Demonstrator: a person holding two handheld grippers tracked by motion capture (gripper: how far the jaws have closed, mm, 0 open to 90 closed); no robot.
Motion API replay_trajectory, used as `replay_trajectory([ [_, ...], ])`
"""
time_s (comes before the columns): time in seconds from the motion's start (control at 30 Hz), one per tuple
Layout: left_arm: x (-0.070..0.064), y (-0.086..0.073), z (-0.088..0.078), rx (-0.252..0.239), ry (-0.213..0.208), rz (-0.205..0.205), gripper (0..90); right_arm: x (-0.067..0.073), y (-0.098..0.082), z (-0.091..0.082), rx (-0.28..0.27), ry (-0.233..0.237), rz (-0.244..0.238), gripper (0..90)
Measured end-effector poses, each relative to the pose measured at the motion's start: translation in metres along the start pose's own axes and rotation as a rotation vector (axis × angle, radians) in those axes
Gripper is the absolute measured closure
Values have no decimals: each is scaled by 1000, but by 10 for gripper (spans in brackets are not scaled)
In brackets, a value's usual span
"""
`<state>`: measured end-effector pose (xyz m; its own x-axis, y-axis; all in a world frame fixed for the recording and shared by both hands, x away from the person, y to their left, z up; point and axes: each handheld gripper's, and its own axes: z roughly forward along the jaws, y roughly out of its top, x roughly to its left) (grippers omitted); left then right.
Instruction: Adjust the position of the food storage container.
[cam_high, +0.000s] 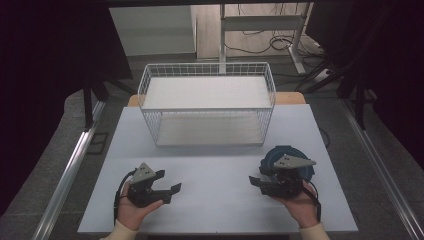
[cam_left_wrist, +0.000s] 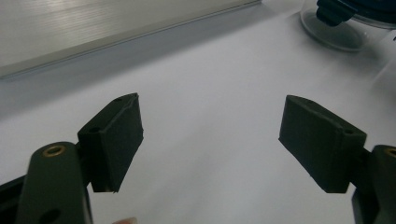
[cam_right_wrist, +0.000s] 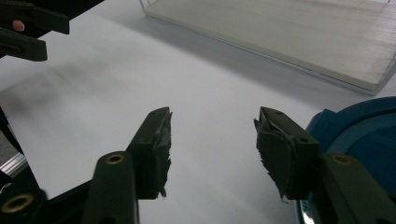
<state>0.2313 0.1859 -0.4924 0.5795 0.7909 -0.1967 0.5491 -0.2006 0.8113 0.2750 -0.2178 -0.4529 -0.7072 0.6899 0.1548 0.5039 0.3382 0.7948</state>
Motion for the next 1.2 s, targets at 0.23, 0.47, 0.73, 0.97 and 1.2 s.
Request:
replay_trajectory([
  [0.23, -4, 0, 4, 7, -16, 7, 212, -6, 4, -13, -35, 6, -13, 716],
  [0.47, -2, 1, 4, 6, -6, 4, 214, -16, 8, -29, -57, -19, -31, 889],
  [0.73, -3, -1, 8, 23, 10, 1, 222, -37, 14, -58, -87, -84, -18, 897],
  [0.97, -9, 0, 9, 29, 16, 28, 223, -55, 14, -78, -94, -170, -14, 897],
  [1.2, -9, 0, 11, 33, 14, 32, 224, -77, 14, -89, -96, -241, 49, 898],
])
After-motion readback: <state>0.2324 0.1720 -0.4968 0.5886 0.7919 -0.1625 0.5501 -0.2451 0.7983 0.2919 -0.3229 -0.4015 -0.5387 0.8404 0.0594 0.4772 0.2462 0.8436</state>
